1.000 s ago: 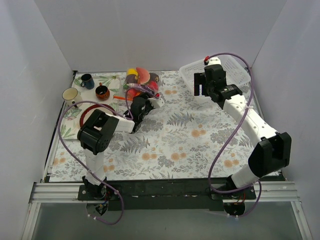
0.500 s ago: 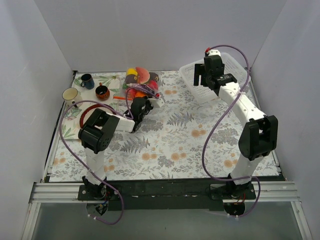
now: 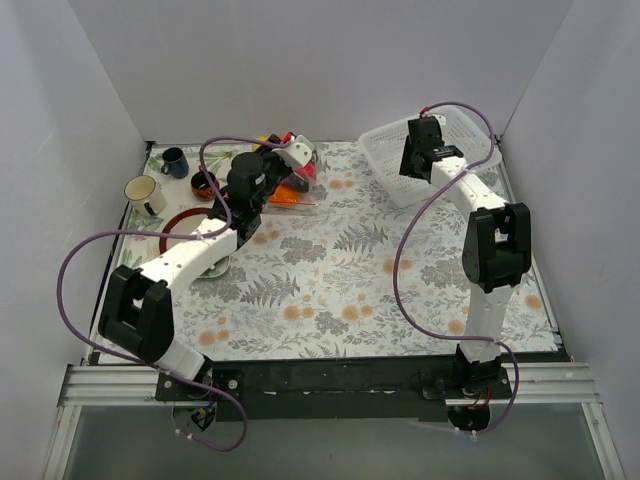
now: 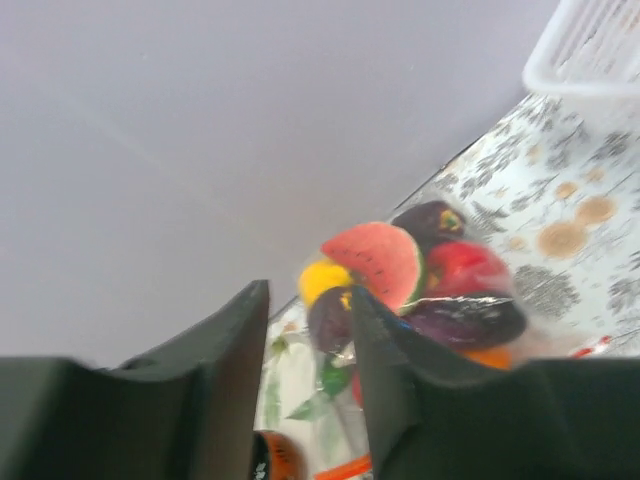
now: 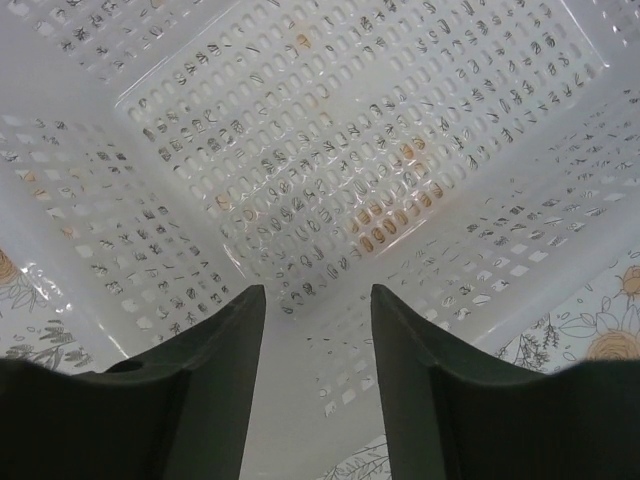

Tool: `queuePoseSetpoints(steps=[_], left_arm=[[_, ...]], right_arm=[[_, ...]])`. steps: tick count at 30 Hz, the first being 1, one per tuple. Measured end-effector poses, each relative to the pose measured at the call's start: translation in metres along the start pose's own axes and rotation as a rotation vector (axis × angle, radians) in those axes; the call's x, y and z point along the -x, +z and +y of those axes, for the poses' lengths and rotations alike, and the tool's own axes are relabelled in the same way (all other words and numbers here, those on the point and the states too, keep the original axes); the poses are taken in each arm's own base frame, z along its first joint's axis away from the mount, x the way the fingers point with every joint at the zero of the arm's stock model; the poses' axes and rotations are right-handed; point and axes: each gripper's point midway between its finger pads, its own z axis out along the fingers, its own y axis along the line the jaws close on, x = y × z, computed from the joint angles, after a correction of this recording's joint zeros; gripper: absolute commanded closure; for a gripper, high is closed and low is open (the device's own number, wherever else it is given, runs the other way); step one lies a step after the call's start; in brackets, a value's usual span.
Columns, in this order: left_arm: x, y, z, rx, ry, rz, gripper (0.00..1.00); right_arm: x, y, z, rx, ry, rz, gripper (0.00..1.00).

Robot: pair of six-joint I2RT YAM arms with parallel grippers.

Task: Open the zip-top bag and remove the fake food

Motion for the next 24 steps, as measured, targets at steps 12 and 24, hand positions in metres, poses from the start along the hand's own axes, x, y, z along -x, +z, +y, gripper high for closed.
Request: queuePoseSetpoints(steps=[12,24], left_arm=[[-0.172,0.009,-0.125,-0.226,0.162,0.301,0.23],[-0.174,0.04,-0.121,-0.103,0.279,0.182,0.23]], right_arm=[[-0.048,0.012,-0.01,-0.015,-0.007,0.1,0.36],[-0.095,-0.001,-0.019,-0.004,-0.009,0.195,0.52]])
